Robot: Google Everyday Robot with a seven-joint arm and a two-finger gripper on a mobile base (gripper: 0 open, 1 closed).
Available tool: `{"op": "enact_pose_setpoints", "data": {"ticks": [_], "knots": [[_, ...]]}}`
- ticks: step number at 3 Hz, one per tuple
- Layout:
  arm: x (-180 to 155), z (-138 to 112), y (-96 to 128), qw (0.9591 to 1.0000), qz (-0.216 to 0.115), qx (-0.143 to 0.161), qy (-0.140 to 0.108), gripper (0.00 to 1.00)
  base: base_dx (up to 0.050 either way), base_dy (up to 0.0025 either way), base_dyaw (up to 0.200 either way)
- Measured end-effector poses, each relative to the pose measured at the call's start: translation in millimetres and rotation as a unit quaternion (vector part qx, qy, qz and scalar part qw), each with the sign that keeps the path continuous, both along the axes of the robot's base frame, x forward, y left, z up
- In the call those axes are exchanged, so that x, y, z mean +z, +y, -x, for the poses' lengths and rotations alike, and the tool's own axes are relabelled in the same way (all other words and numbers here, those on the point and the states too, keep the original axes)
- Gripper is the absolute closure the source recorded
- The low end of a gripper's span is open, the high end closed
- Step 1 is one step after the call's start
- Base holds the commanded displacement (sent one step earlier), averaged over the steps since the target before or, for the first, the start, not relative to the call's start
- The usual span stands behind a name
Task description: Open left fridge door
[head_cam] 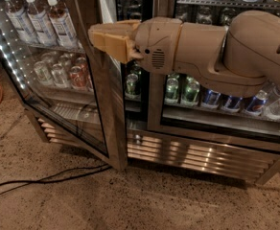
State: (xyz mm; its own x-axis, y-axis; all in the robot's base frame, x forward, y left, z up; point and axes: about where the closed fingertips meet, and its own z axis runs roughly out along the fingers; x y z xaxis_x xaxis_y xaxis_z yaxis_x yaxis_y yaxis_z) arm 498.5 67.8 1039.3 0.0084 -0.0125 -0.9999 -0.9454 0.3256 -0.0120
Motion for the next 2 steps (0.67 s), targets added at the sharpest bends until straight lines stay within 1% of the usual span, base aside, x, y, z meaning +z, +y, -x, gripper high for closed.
{"op": "enact_pose_setpoints", "data": {"ticks": [1, 2], "knots": [[0.1, 0.2, 0.3, 1.0, 0.0, 0.0, 0.0, 1.0, -0.05, 0.0, 0.0], [0.1, 0.2, 0.3, 1.0, 0.0, 0.0, 0.0, 1.0, 0.05, 0.0, 0.0]]}}
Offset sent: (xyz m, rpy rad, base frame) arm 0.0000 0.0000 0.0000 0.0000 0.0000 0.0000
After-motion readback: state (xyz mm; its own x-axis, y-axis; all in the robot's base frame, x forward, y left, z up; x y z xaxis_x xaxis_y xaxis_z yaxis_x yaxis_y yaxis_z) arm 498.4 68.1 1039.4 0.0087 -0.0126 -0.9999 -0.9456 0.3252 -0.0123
